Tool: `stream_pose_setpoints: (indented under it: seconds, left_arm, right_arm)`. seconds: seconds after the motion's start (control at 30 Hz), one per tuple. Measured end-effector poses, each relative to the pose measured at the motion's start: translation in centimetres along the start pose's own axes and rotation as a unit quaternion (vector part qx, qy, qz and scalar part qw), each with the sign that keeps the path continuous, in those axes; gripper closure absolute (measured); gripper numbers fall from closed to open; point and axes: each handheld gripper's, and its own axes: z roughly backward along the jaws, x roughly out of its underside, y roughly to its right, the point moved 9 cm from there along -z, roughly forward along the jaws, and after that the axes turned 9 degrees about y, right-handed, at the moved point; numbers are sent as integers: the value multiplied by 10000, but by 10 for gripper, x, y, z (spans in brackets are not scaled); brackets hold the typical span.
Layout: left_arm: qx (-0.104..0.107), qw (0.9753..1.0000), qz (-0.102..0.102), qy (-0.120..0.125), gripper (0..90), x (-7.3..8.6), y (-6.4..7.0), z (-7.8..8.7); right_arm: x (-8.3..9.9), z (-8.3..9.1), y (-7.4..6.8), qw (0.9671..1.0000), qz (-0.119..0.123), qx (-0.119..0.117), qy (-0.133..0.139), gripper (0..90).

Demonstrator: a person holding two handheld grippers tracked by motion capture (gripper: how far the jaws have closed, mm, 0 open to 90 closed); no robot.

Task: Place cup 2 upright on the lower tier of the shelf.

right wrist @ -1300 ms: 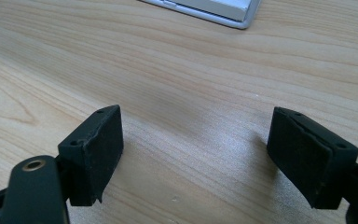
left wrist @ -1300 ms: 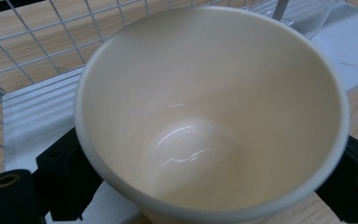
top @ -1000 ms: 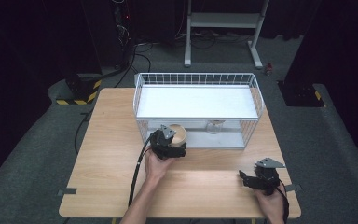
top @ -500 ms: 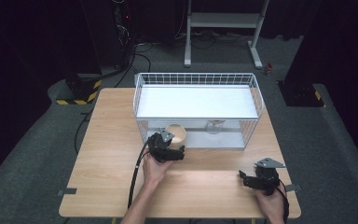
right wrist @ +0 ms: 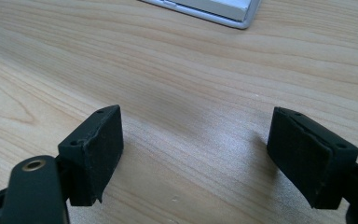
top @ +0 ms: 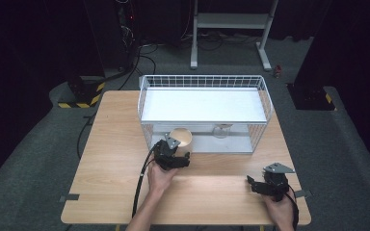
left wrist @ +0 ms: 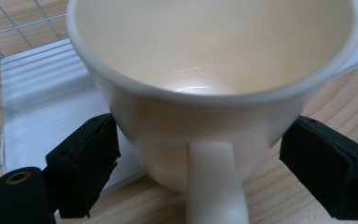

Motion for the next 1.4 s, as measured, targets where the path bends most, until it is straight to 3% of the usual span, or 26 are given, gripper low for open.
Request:
stream_pose_setpoints:
  seconds: [0.3, 0.5, 0.63, 1.4]
  left_arm:
    - [-91, 9999, 40, -18, 160, 1, -3, -3]
    - [-322, 9995, -57, -21, 231, 1, -6, -4]
    - [-389, 9992, -12, 9, 254, 0, -8, -6]
    - [-487, 9986, 200, 32, 490, -6, -13, -18]
  right_arm:
    - [0, 0, 0, 10000, -2, 3, 0, 184]
    - [0, 0, 0, 10000, 0, 2, 0, 185]
    - [0, 0, 0, 10000, -2, 0, 0, 185]
    - [0, 0, 0, 10000, 1, 3, 0, 185]
